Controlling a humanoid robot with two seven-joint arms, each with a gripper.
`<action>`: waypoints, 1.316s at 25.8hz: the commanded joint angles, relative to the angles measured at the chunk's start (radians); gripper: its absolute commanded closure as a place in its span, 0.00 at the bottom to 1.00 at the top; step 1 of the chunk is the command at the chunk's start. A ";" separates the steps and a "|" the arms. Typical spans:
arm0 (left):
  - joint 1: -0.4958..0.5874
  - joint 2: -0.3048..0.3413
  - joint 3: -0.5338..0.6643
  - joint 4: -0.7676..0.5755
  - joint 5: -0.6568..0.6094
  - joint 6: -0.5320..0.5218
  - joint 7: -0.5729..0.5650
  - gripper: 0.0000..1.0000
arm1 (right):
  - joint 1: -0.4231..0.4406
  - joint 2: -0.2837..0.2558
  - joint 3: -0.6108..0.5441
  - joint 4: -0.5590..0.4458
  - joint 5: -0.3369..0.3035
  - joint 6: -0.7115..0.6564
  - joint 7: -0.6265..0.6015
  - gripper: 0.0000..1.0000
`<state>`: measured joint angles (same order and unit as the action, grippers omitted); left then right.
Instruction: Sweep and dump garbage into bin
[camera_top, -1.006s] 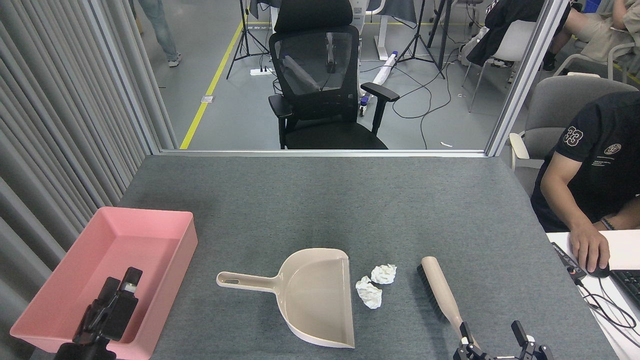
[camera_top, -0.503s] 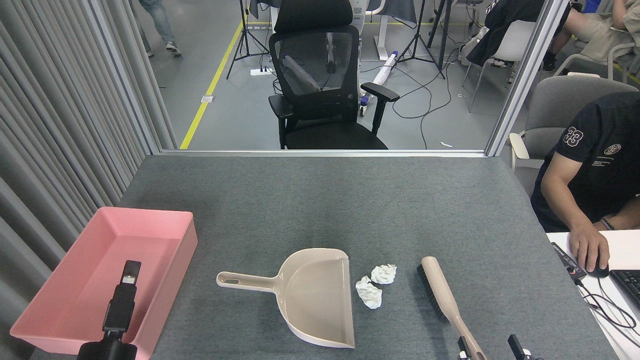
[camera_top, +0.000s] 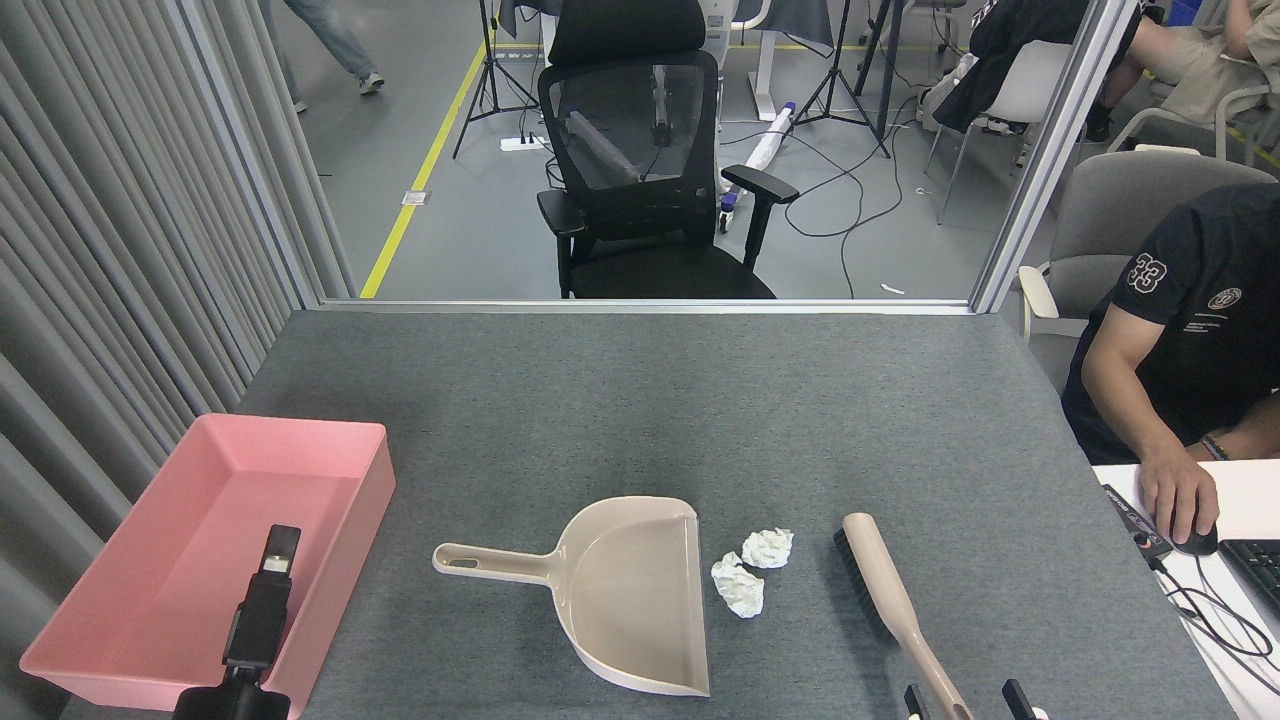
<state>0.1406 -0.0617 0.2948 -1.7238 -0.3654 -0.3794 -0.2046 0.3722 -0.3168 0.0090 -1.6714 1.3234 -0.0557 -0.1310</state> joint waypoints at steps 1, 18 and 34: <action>0.007 0.003 -0.059 0.001 0.000 0.001 0.004 0.01 | 0.001 0.001 0.000 0.009 0.002 -0.018 -0.019 0.02; 0.033 0.007 -0.094 0.069 -0.078 0.005 0.010 0.01 | 0.025 0.019 -0.007 0.027 0.000 -0.036 -0.042 0.02; 0.008 -0.004 -0.129 0.155 -0.076 0.001 0.017 0.01 | 0.010 0.016 -0.007 0.073 -0.003 -0.024 -0.036 0.02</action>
<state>0.1521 -0.0644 0.1708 -1.5768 -0.4419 -0.3802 -0.1871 0.3846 -0.2995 0.0017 -1.6050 1.3207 -0.0806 -0.1721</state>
